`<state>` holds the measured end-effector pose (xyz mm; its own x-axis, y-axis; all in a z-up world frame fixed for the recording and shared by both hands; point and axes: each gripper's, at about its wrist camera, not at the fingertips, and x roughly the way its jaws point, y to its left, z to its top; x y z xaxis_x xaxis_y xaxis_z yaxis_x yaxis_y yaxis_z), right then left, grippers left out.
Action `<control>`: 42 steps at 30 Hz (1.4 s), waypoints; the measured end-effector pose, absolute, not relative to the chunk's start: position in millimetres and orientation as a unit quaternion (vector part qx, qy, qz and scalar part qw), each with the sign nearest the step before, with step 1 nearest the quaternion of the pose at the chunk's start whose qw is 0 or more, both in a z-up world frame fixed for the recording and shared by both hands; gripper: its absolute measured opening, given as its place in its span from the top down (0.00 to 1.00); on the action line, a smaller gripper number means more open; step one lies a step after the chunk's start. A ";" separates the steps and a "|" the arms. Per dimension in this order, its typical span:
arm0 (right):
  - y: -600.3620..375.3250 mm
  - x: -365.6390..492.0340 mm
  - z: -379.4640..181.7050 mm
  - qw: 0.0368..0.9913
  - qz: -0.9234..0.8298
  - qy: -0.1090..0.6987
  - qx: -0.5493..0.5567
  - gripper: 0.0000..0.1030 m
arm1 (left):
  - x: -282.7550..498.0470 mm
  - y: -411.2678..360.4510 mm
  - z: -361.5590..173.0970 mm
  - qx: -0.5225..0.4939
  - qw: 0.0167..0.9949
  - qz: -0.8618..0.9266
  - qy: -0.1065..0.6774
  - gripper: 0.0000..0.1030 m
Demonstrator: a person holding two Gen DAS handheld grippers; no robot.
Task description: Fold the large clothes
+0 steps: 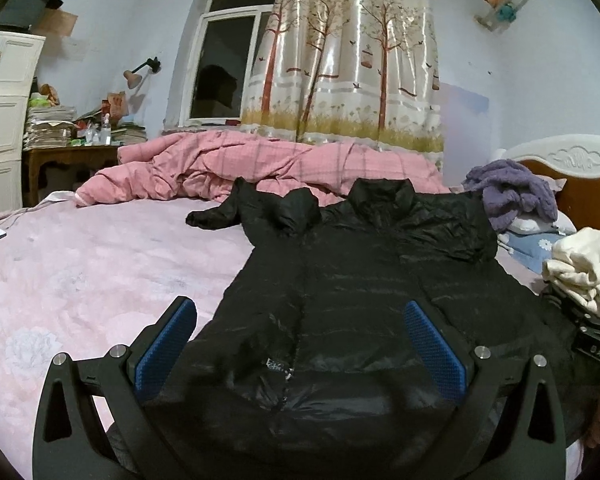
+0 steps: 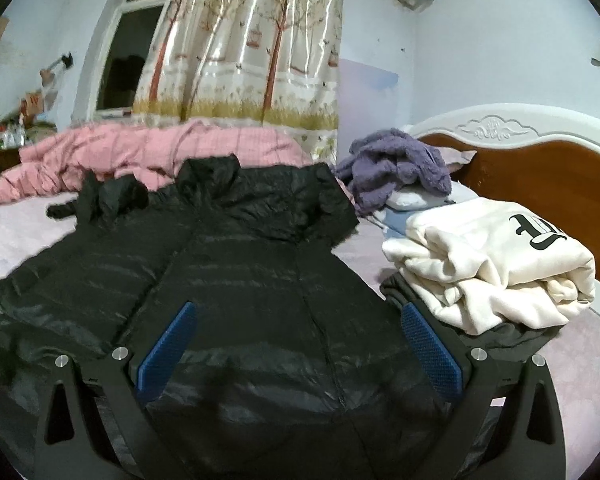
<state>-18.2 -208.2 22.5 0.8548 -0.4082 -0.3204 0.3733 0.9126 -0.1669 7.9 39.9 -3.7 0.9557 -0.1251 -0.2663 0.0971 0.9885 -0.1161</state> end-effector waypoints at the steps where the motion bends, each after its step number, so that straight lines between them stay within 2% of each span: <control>1: -209.0 -15.6 22.1 0.961 -0.203 0.182 -0.049 0.01 | 8.4 38.1 -3.7 -0.047 0.988 -0.056 0.139 0.00; 7: -212.0 -14.8 18.9 0.964 -0.193 0.177 -0.043 0.01 | 14.3 24.3 -3.6 -0.015 0.987 -0.060 0.148 0.00; 14: -222.6 -6.8 16.4 0.953 -0.226 0.199 -0.029 0.01 | 5.1 -2.3 1.1 0.046 0.989 -0.071 0.119 0.00; 17: -224.0 -8.7 16.8 0.954 -0.225 0.195 -0.027 0.01 | -2.3 7.6 3.9 0.027 0.993 -0.053 0.099 0.00; 25: -222.1 -16.4 21.4 0.960 -0.211 0.183 -0.028 0.01 | 7.4 30.0 6.1 -0.022 0.992 -0.041 0.121 0.00; 27: -230.4 -29.0 30.6 0.961 -0.209 0.183 -0.019 0.01 | 10.3 44.3 18.3 -0.042 0.986 -0.031 0.158 0.00; 29: -248.2 -65.3 51.5 0.968 -0.204 0.144 -0.011 0.01 | 4.5 69.8 34.6 -0.076 0.978 -0.047 0.186 0.00; 33: -285.9 -107.7 68.7 0.972 -0.195 0.131 -0.026 0.01 | -14.7 113.6 44.6 -0.032 0.987 -0.035 0.155 0.00; 35: -312.3 -116.6 55.5 0.965 -0.203 0.168 -0.008 0.01 | -6.9 132.8 27.9 -0.047 0.976 -0.063 0.204 0.15; 36: -323.4 -118.6 47.4 0.960 -0.207 0.187 0.012 0.01 | -1.9 140.8 19.0 -0.066 0.968 -0.069 0.231 0.27; 39: -365.0 -115.4 28.9 0.941 -0.174 0.252 0.141 0.01 | 4.0 160.5 -7.3 -0.140 0.946 -0.077 0.281 0.29; 42: -367.5 -104.8 21.3 0.933 -0.176 0.281 0.143 0.05 | 4.8 160.0 -22.7 -0.150 0.938 -0.080 0.302 0.29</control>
